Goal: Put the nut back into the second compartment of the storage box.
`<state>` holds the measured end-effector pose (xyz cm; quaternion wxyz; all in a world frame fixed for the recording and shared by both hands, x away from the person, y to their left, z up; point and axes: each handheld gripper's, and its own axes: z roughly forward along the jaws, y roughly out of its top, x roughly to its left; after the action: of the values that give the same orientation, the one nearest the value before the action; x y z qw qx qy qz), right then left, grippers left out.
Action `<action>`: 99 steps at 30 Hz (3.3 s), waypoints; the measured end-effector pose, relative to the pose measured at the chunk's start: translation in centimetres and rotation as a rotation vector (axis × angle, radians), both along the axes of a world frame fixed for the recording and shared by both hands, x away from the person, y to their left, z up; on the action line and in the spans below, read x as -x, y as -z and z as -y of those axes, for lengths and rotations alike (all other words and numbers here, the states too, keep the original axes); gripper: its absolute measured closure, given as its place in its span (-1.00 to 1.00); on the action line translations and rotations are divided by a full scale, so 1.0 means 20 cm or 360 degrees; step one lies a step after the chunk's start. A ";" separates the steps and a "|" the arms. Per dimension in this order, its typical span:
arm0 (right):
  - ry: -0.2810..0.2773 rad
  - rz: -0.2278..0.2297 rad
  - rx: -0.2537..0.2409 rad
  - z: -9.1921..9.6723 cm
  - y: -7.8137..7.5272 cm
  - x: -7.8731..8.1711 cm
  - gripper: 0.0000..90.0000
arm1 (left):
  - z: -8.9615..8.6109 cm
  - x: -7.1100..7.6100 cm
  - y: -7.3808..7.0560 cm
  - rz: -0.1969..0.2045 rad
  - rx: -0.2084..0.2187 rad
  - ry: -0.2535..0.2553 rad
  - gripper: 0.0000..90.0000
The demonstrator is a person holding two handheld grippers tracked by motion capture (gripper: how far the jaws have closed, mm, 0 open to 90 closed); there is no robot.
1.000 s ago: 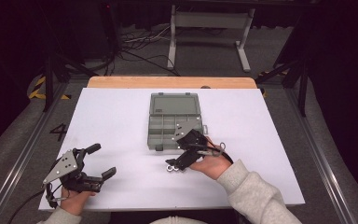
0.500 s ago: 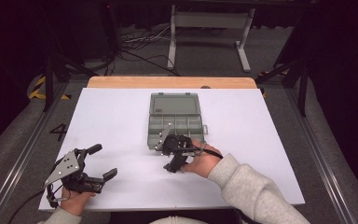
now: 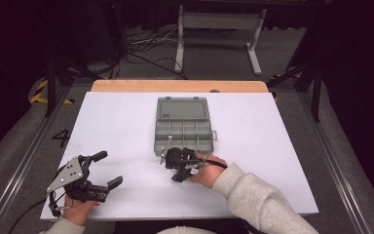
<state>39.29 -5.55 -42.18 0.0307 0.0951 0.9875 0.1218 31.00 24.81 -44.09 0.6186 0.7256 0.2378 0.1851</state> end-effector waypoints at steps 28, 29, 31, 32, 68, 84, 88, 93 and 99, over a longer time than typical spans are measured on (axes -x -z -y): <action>-0.0034 0.0081 -0.0079 0.01 -0.23 -0.01 0.56 | 0.00 0.00 0.00 -0.0029 -0.0007 0.0020 -0.95; -0.0029 0.0087 -0.0082 0.01 -0.24 -0.01 0.56 | 0.00 0.00 0.00 -0.0029 -0.0008 0.0019 -0.95; -0.0026 0.0103 -0.0092 0.00 -0.26 -0.02 0.56 | 0.00 0.00 0.00 -0.0027 -0.0010 0.0022 -0.95; -0.0028 0.0106 -0.0095 0.00 -0.28 -0.02 0.55 | 0.00 0.00 0.00 -0.0027 -0.0010 0.0021 -0.95; 0.0257 0.0315 -0.0183 0.04 -0.49 -0.46 0.55 | 0.00 0.00 0.00 0.0006 -0.0054 0.0016 -0.90; 0.0378 0.0281 -0.0212 0.04 -0.36 -0.63 0.55 | -0.01 0.00 0.01 -0.0007 -0.0060 0.0019 -0.90; 0.0402 0.0263 -0.0226 0.06 -0.30 -0.65 0.55 | 0.00 0.00 0.01 -0.0017 -0.0053 0.0020 -0.90; 0.0419 0.0237 -0.0228 0.06 -0.25 -0.68 0.55 | 0.00 -0.01 0.01 -0.0010 -0.0067 0.0022 -0.90; 0.0430 0.0217 -0.0222 0.08 -0.20 -0.68 0.55 | 0.00 -0.01 0.01 -0.0014 -0.0064 0.0025 -0.90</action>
<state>52.92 -7.08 -38.26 0.1069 0.2205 0.9505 0.1910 31.18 24.75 -44.35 0.6042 0.7406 0.2309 0.1819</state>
